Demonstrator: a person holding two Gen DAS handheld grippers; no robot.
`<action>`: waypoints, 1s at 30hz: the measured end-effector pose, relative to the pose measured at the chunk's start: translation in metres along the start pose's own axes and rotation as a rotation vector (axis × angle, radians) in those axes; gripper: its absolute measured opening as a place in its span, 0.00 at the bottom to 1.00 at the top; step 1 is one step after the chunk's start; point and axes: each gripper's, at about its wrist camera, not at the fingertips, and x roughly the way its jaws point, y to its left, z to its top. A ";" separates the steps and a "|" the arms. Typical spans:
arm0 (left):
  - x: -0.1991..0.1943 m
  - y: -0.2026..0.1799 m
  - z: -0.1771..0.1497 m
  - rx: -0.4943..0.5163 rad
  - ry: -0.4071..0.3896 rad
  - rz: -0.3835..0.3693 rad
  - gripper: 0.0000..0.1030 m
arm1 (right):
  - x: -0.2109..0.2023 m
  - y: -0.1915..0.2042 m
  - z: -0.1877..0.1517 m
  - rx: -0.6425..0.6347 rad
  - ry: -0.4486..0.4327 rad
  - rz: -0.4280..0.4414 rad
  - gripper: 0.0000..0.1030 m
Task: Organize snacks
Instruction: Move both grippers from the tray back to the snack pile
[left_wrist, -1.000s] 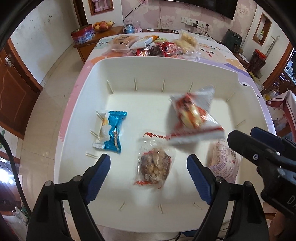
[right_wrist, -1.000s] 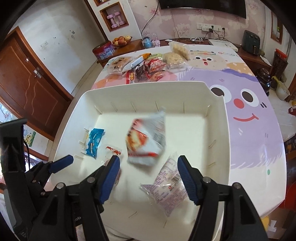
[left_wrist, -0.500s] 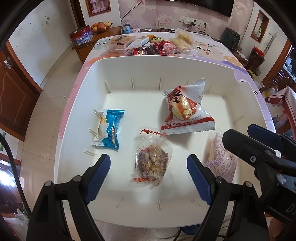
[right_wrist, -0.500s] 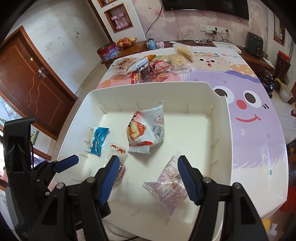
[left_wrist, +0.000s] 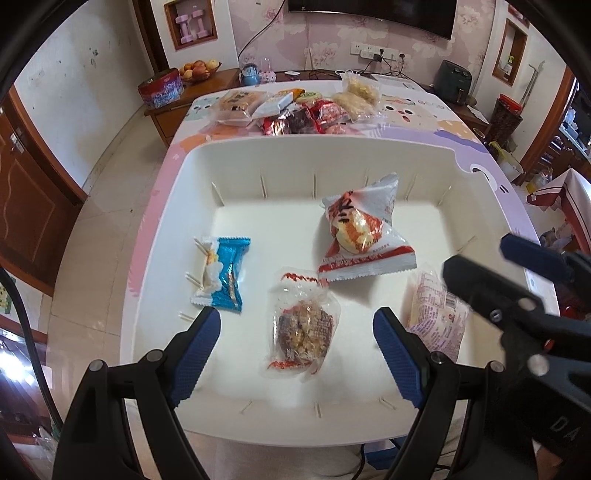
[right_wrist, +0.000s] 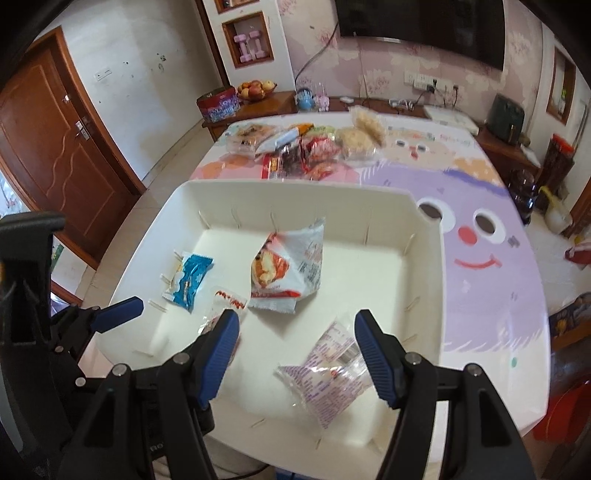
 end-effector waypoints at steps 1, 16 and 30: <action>-0.002 0.001 0.002 0.003 -0.005 0.003 0.81 | -0.003 0.000 0.001 -0.007 -0.011 -0.009 0.64; -0.040 0.030 0.078 0.032 -0.095 0.080 0.81 | -0.024 -0.042 0.060 -0.042 -0.038 0.025 0.64; -0.064 0.041 0.254 0.136 -0.222 0.151 0.82 | -0.068 -0.072 0.236 -0.092 -0.180 -0.056 0.64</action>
